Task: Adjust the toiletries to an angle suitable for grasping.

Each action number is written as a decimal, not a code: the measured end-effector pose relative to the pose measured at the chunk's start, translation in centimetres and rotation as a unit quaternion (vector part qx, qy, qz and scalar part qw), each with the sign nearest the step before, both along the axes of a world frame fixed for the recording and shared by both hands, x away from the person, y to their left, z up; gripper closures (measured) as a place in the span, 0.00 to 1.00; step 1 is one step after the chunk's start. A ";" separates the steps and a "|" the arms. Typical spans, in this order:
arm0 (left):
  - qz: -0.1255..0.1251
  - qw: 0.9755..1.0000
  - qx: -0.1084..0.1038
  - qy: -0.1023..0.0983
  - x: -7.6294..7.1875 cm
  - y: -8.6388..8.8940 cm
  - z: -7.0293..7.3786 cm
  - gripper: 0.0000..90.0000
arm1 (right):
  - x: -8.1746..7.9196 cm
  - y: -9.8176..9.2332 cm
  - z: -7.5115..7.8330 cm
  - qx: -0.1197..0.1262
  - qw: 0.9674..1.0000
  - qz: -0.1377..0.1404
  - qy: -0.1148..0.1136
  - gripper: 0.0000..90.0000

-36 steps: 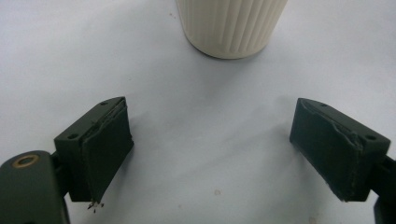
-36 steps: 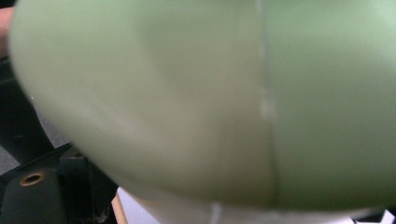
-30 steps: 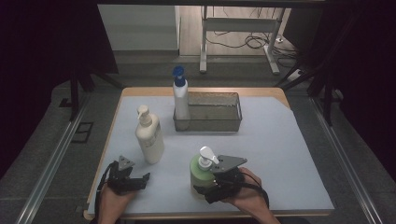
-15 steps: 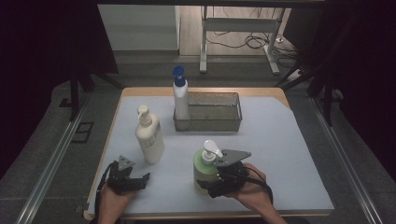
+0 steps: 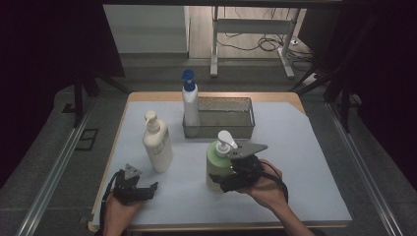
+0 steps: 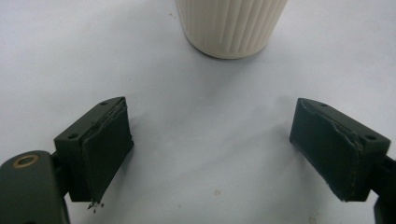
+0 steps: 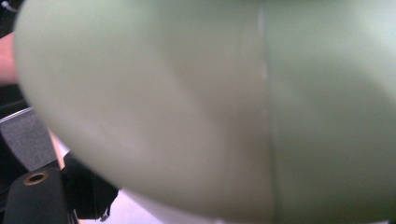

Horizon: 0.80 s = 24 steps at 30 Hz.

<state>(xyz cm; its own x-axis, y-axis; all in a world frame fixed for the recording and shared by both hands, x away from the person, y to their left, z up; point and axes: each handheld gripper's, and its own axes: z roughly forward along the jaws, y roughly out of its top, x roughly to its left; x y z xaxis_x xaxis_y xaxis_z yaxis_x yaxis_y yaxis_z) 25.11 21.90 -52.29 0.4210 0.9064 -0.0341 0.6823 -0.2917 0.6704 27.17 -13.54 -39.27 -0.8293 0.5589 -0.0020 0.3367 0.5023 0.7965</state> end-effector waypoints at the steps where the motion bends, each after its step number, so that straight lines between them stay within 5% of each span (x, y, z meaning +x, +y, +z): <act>1: 0.000 1.000 0.000 0.000 0.0 0.0 0.0 0.14 | 0.0 0.0 0.0 0.000 1.000 0.000 0.000 0.13; 24: 0.000 1.000 0.000 -0.001 0.0 0.0 0.0 0.14 | 5.1 1.1 3.5 0.008 0.999 -0.051 -0.016 0.13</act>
<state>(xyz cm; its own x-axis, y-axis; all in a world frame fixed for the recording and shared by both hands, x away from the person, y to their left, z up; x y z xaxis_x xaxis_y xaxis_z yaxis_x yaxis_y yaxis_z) 25.12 21.89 -52.30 0.4206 0.9066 -0.0341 0.6815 -0.2909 0.6715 32.24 -12.45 -35.76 -0.7682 0.6400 -0.0178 0.3594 0.4540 0.8153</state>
